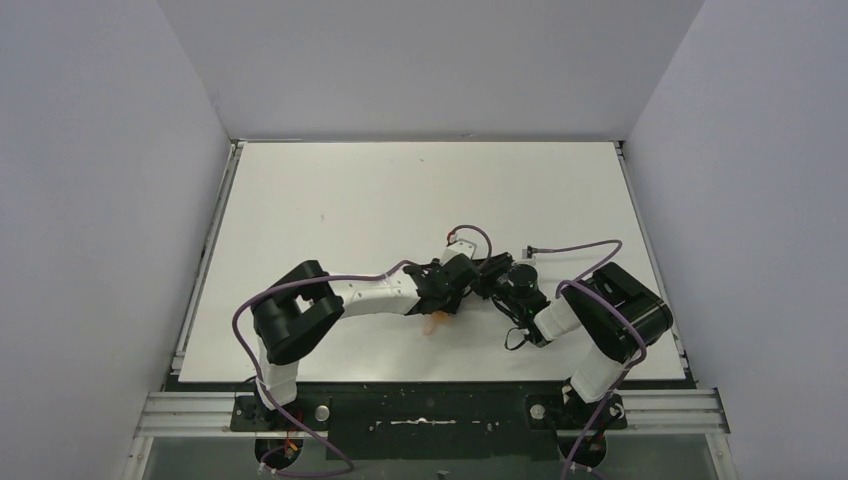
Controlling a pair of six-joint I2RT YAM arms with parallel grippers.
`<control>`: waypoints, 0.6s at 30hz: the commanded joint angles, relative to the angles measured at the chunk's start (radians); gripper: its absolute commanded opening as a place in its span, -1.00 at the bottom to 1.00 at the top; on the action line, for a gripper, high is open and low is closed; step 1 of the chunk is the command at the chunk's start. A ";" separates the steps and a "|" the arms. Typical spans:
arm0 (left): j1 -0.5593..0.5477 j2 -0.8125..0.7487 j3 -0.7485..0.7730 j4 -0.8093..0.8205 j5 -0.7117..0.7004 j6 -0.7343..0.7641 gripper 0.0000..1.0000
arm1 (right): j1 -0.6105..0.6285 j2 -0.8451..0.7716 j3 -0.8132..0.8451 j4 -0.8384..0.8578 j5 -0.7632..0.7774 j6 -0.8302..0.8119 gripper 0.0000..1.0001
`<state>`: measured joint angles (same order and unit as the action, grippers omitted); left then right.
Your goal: Put away the umbrella
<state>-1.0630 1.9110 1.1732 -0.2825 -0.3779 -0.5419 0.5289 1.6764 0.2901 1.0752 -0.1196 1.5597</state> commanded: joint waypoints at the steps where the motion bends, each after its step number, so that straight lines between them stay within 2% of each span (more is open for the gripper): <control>1: -0.051 0.089 -0.062 -0.120 0.186 0.074 -1.00 | 0.028 0.004 0.061 0.177 -0.062 0.012 -0.63; 7: -0.051 0.074 -0.077 -0.097 0.205 0.082 -1.00 | 0.029 0.011 0.058 0.113 -0.055 -0.007 -0.45; 18: -0.037 0.028 -0.112 -0.043 0.277 0.084 -1.00 | 0.029 0.001 0.021 -0.084 -0.003 -0.067 -0.43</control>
<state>-1.0771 1.8900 1.1389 -0.2405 -0.3164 -0.4885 0.5293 1.6878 0.3199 1.0855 -0.1238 1.5696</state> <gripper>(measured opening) 0.364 0.284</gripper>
